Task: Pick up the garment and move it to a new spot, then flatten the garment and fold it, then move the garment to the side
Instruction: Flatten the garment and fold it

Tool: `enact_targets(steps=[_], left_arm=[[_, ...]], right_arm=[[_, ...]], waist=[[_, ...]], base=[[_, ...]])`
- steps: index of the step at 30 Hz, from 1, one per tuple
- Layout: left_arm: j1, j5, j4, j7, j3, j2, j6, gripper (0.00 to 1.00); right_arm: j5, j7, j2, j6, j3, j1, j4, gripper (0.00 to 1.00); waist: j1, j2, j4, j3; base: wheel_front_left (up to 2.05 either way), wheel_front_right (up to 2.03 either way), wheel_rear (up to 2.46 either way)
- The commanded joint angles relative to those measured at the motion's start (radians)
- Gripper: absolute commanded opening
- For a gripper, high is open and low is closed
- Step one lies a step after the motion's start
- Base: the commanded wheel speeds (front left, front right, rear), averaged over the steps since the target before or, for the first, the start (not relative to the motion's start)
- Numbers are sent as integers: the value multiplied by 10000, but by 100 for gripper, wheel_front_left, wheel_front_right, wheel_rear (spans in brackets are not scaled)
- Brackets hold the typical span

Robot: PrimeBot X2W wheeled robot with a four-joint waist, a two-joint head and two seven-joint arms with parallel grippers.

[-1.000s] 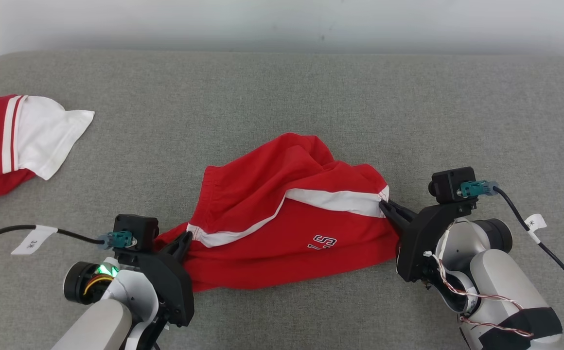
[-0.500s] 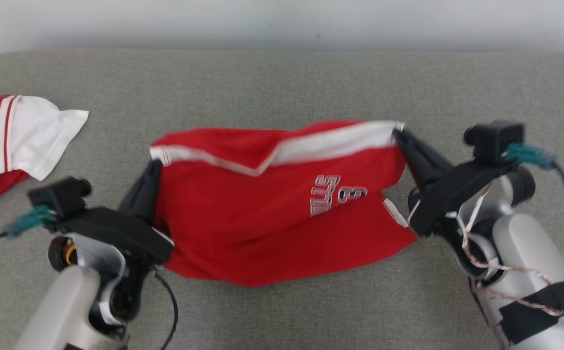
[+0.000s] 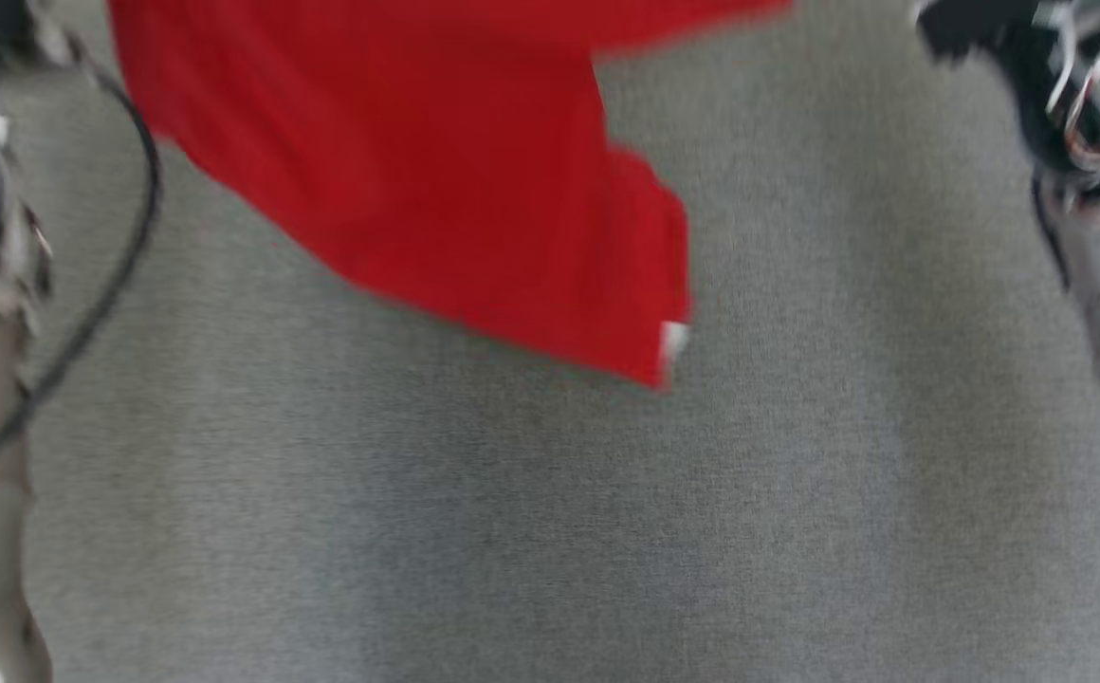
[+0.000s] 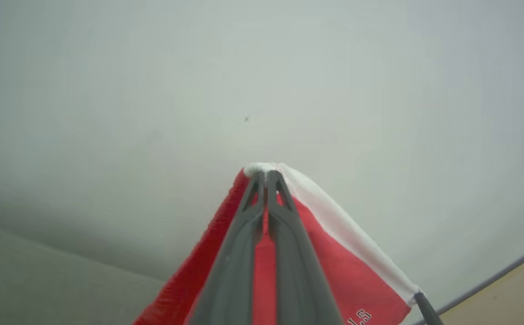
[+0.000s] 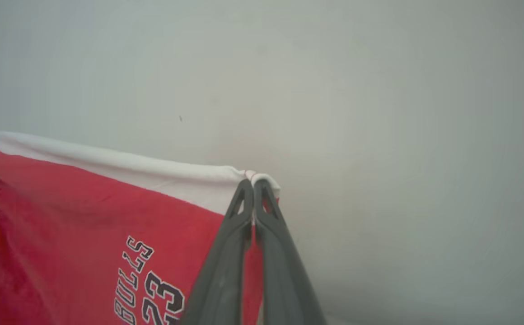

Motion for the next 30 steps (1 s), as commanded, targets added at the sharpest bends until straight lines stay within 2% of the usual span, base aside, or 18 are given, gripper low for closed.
enact_targets(steps=[1, 4, 7, 10, 11, 15, 19, 23, 27, 30], left_arm=[[-269, -57, -37, -79, 37, -13, -78, 0], [-1324, 18, 167, -196, 235, 64, -97, 0], [-2288, 293, 275, -589, 314, 61, -155, 0], [-3068, 427, 271, -1348, 497, -96, -646, 0], [-3453, 522, 325, -1887, 677, -109, -1008, 0], [-3745, 905, 561, -2920, 862, -181, -1553, 0], [-3050, 1114, 996, -3321, 541, -271, -1969, 0], [-1799, 1756, 1372, -3718, -178, -232, -2257, 0], [-112, 2172, 1407, -4047, -742, -267, -2376, 0], [1406, 1979, 1043, -4137, -904, -477, -2391, 0]], right_arm=[[-159, -145, -17, 31, 53, -241, 113, 0], [-839, -823, -29, 30, 196, -1371, 722, 0], [-1531, -1754, -27, 21, -198, -2513, 1302, 0], [-2304, -2784, 42, 7, -729, -3393, 1851, 0], [-2801, -3191, 123, 5, -1036, -3915, 2032, 0], [-3571, -3505, 210, -2, -1507, -4426, 2033, 0], [-3792, -3535, 100, -2, -1251, -3934, 2151, 0], [-3103, -2744, -214, 1, 0, -2765, 2526, 0], [-2158, -2058, -759, 5, 1076, -1205, 2003, 0], [-1610, -1619, -1228, 8, 1646, 30, 1176, 0]], waist=[[-2, -2, -676, 1198], [-2, -2, -840, 1421], [-2, -2, -948, 1572], [-2, -2, -1002, 1624], [-2, -2, -1040, 1621], [-2, -2, -1024, 1603], [-2, -2, -936, 1684], [-2, -2, -857, 1731], [-2, -2, -872, 1518], [-2, -2, -930, 1110]], base=[[0, 0, 0], [0, 0, 0], [0, 0, 0], [0, 0, 0], [0, 0, 0], [0, 0, 0], [0, 0, 0], [0, 0, 0], [0, 0, 0], [0, 0, 0]])
